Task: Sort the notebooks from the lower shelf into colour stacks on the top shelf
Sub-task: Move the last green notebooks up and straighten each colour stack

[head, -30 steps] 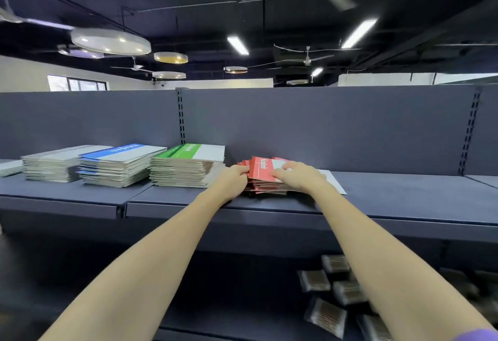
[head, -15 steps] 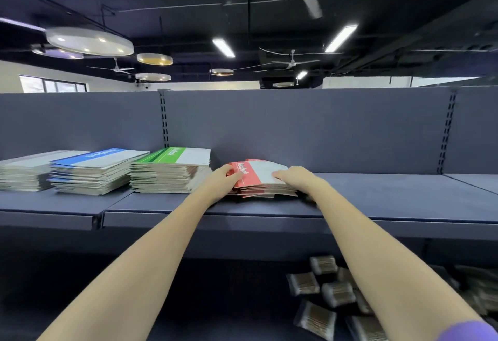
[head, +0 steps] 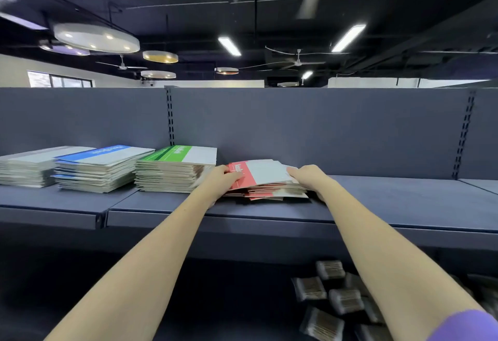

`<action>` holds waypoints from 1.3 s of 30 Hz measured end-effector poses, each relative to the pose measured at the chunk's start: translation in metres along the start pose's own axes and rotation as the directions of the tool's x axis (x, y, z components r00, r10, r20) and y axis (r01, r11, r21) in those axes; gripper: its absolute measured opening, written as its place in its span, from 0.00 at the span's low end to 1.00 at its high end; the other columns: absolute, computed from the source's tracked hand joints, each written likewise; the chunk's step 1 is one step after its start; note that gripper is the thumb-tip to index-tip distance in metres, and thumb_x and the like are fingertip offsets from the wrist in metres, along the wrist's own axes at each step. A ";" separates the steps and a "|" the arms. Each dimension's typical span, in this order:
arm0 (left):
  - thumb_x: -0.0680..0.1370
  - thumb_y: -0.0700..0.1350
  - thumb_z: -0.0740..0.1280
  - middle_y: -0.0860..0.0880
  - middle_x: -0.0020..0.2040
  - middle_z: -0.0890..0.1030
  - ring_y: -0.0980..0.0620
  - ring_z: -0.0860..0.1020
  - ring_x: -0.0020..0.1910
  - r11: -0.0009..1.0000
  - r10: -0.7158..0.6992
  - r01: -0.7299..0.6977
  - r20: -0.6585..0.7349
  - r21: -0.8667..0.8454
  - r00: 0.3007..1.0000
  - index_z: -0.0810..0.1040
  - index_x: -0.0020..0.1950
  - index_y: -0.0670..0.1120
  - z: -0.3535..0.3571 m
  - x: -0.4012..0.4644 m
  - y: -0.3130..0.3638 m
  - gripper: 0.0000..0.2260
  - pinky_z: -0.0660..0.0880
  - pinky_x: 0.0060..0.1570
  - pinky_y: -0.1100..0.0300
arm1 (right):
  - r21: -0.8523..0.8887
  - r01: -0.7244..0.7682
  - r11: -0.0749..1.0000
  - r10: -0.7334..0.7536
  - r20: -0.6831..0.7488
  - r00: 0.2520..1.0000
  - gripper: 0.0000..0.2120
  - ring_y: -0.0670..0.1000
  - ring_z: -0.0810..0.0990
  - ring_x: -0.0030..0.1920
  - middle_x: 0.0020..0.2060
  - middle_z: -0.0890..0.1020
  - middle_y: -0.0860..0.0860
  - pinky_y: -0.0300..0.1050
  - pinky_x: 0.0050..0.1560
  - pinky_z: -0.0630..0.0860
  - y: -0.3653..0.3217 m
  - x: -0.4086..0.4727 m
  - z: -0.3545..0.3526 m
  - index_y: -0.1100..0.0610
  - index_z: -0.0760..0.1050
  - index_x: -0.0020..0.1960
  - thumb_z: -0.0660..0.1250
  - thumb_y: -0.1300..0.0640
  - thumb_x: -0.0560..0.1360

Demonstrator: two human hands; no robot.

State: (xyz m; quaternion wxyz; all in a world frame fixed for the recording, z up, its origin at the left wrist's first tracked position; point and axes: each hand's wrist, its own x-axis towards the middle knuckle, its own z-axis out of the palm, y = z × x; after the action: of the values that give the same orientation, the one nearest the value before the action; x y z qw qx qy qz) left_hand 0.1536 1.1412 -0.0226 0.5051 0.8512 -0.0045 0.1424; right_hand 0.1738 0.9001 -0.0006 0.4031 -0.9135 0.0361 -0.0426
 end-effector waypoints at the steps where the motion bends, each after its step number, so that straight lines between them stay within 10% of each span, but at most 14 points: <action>1: 0.79 0.49 0.68 0.49 0.53 0.80 0.56 0.76 0.46 1.000 0.003 -0.003 -0.007 -0.002 1.000 0.78 0.63 0.42 0.000 -0.001 0.001 0.15 0.68 0.39 0.64 | -0.006 0.037 0.999 -0.037 0.019 0.999 0.19 0.56 0.72 0.50 0.51 0.77 0.53 0.48 0.48 0.67 -0.003 0.000 0.003 0.61 0.75 0.56 0.59 0.46 0.79; 6: 0.79 0.49 0.66 0.47 0.60 0.79 0.50 0.75 0.56 1.000 -0.012 0.012 -0.021 -0.021 1.000 0.76 0.66 0.43 -0.002 -0.001 -0.002 0.17 0.69 0.50 0.59 | 0.261 0.007 0.965 -0.046 0.144 0.989 0.06 0.54 0.70 0.44 0.45 0.77 0.53 0.48 0.46 0.65 -0.016 0.000 0.016 0.54 0.74 0.40 0.64 0.51 0.71; 11: 0.76 0.54 0.69 0.50 0.64 0.76 0.49 0.74 0.62 1.000 -0.007 0.007 0.013 0.006 1.000 0.72 0.72 0.46 -0.005 -0.005 0.001 0.26 0.69 0.63 0.56 | 0.653 -0.064 0.754 -0.033 0.135 0.990 0.27 0.53 0.74 0.52 0.66 0.76 0.52 0.45 0.42 0.71 -0.011 0.003 0.017 0.62 0.66 0.74 0.57 0.45 0.82; 15: 0.68 0.66 0.67 0.54 0.63 0.79 0.51 0.77 0.59 0.997 -0.029 0.025 0.050 0.075 0.998 0.76 0.64 0.53 -0.001 -0.002 0.004 0.29 0.72 0.63 0.53 | 0.659 -0.097 0.746 -0.085 0.239 0.967 0.22 0.55 0.78 0.61 0.56 0.80 0.50 0.51 0.65 0.74 -0.013 -0.015 0.017 0.61 0.71 0.65 0.56 0.43 0.84; 18: 0.81 0.49 0.65 0.56 0.53 0.76 0.55 0.76 0.50 0.997 -0.046 0.052 0.116 -0.048 0.992 0.72 0.63 0.53 0.007 -0.009 0.021 0.11 0.71 0.44 0.67 | 0.637 -0.075 0.767 -0.139 0.280 0.950 0.40 0.53 0.71 0.71 0.72 0.71 0.49 0.54 0.74 0.65 -0.009 -0.013 0.016 0.54 0.67 0.74 0.68 0.31 0.70; 22: 0.79 0.46 0.68 0.50 0.50 0.83 0.52 0.82 0.47 0.959 -0.068 0.099 0.127 -0.265 0.990 0.77 0.58 0.47 0.008 0.001 0.017 0.08 0.77 0.41 0.61 | 0.586 0.030 0.810 -0.115 0.108 0.988 0.36 0.53 0.75 0.65 0.64 0.78 0.50 0.49 0.68 0.69 -0.004 -0.001 0.016 0.56 0.72 0.71 0.68 0.33 0.71; 26: 0.69 0.52 0.74 0.41 0.54 0.84 0.42 0.84 0.50 0.905 -0.168 0.185 0.077 -0.383 0.983 0.80 0.60 0.43 0.004 0.015 0.005 0.23 0.80 0.55 0.44 | 0.536 0.022 0.844 -0.066 0.063 0.996 0.43 0.55 0.63 0.76 0.77 0.64 0.50 0.51 0.71 0.62 -0.009 0.000 0.024 0.57 0.58 0.80 0.63 0.33 0.75; 36: 0.69 0.54 0.72 0.49 0.49 0.84 0.44 0.82 0.53 0.957 -0.078 0.129 0.197 -0.261 0.977 0.79 0.50 0.50 0.016 0.005 0.019 0.13 0.76 0.59 0.49 | 0.658 -0.003 0.753 -0.198 0.232 0.952 0.35 0.49 0.53 0.80 0.80 0.55 0.46 0.50 0.77 0.54 -0.020 -0.015 0.022 0.46 0.59 0.79 0.63 0.34 0.77; 39: 0.71 0.51 0.71 0.48 0.46 0.86 0.48 0.84 0.43 0.919 -0.134 0.184 0.165 -0.348 0.977 0.81 0.54 0.46 0.010 0.012 0.013 0.14 0.78 0.44 0.57 | 0.655 0.009 0.756 -0.186 0.201 0.962 0.30 0.50 0.60 0.77 0.78 0.62 0.49 0.47 0.72 0.61 -0.017 -0.007 0.024 0.49 0.65 0.77 0.65 0.39 0.79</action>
State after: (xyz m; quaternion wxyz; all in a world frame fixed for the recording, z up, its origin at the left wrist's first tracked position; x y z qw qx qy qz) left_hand 0.1659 1.1280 -0.0126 0.6615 0.7489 0.0039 0.0386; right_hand 0.1697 0.9294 -0.0046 0.6921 -0.7159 -0.0809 0.0438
